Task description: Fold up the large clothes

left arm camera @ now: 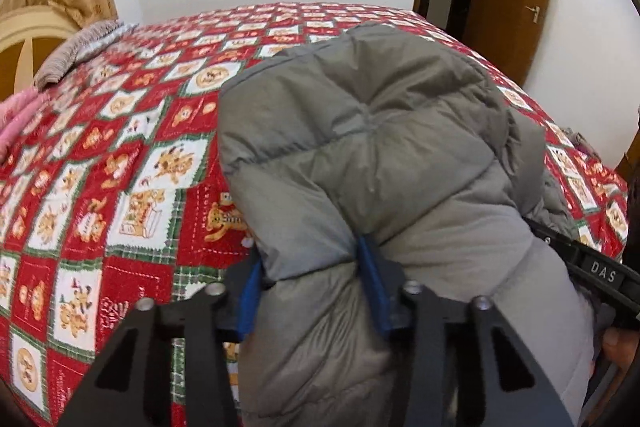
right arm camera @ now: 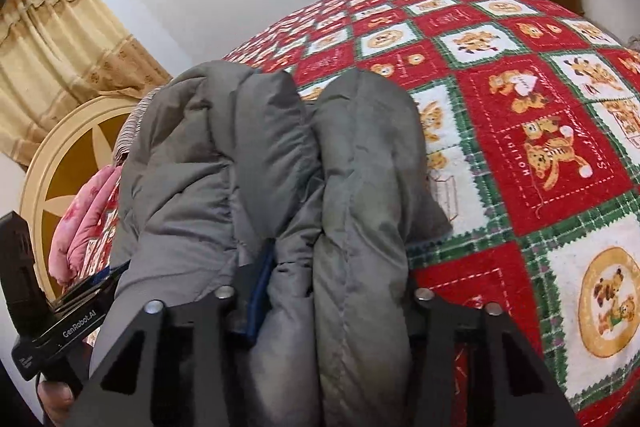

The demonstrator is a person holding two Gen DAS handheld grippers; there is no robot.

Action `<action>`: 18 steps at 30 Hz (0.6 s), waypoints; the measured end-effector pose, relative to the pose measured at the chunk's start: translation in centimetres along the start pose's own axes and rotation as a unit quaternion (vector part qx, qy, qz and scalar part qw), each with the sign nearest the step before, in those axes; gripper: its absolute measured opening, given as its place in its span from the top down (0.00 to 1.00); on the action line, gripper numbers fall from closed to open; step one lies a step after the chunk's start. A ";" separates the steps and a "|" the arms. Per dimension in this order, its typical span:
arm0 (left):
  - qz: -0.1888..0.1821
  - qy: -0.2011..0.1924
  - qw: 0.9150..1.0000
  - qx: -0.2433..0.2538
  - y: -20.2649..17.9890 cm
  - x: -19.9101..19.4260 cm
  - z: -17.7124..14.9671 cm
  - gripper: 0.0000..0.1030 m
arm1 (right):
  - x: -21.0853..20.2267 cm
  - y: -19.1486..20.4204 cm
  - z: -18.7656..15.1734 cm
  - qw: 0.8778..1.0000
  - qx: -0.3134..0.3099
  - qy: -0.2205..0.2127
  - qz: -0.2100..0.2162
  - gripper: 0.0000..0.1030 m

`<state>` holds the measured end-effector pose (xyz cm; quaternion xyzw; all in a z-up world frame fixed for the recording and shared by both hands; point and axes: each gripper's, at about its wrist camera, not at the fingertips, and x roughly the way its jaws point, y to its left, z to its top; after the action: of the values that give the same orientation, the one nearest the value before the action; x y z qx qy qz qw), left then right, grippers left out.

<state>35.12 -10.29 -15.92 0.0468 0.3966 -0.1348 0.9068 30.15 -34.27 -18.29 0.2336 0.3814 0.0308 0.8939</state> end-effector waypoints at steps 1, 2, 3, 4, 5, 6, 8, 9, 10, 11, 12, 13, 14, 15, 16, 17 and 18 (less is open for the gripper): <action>0.005 -0.003 1.000 0.005 -0.2 -0.3 0.0 0.63 | -0.1 0.2 0.0 1.000 -0.002 0.000 0.000 0.62; 0.008 -0.005 1.000 0.008 -0.3 -0.4 0.0 0.66 | -0.2 0.3 0.0 1.000 -0.004 0.000 -0.001 0.63; 0.010 -0.007 1.000 0.008 -0.3 -0.6 0.0 0.68 | -0.2 0.5 -0.1 1.000 -0.005 -0.001 -0.002 0.64; 0.012 -0.008 1.000 0.009 -0.2 -0.7 0.0 0.70 | -0.3 0.7 -0.1 1.000 -0.006 -0.001 -0.003 0.65; 0.013 -0.008 1.000 0.008 -0.2 -0.6 0.1 0.73 | -0.4 0.8 0.0 1.000 -0.008 -0.002 -0.005 0.66; 0.015 -0.008 1.000 0.006 -0.2 -0.8 0.2 0.75 | -0.5 0.9 0.0 1.000 -0.009 -0.002 -0.006 0.67; 0.020 -0.009 1.000 0.006 -0.1 -1.1 0.3 0.80 | -0.7 1.4 0.0 1.000 -0.015 -0.004 -0.011 0.70; 0.023 -0.012 1.000 0.006 -0.2 -1.4 0.3 0.81 | -0.9 1.6 0.0 1.000 -0.018 -0.006 -0.014 0.70; 0.024 -0.013 1.000 0.005 -0.1 -1.6 0.4 0.82 | -1.0 1.7 0.0 1.000 -0.021 -0.006 -0.015 0.71; 0.025 -0.014 1.000 0.003 0.0 -1.8 0.4 0.83 | -1.1 1.9 0.0 1.000 -0.023 -0.007 -0.016 0.72; 0.025 -0.015 1.000 0.000 0.2 -2.1 0.4 0.84 | -1.2 2.0 0.0 1.000 -0.025 -0.008 -0.016 0.73; 0.024 -0.017 1.000 -0.003 0.5 -2.4 0.4 0.84 | -1.2 2.1 0.0 0.999 -0.027 -0.008 -0.016 0.74; 0.025 -0.019 0.999 -0.005 0.6 -2.6 0.4 0.85 | -1.4 2.5 0.0 0.999 -0.032 -0.009 -0.017 0.75; 0.028 -0.021 0.999 -0.008 0.9 -3.1 0.4 0.86 | -1.4 2.7 0.1 0.999 -0.034 -0.009 -0.016 0.75; 0.028 -0.024 0.999 -0.012 1.1 -3.5 0.4 0.86 | -1.5 3.1 0.0 0.999 -0.037 -0.009 -0.014 0.76; 0.030 -0.027 0.999 -0.013 1.3 -3.8 0.4 0.87 | -1.6 3.4 0.1 0.999 -0.040 -0.009 -0.012 0.76; 0.032 -0.032 0.999 -0.016 1.6 -4.4 0.3 0.87 | -1.6 3.7 0.1 0.999 -0.042 -0.010 -0.010 0.77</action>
<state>32.90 -7.91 -12.49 0.0412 0.3679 -0.1007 0.9235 29.53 -31.38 -15.55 0.1921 0.3728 0.0354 0.9071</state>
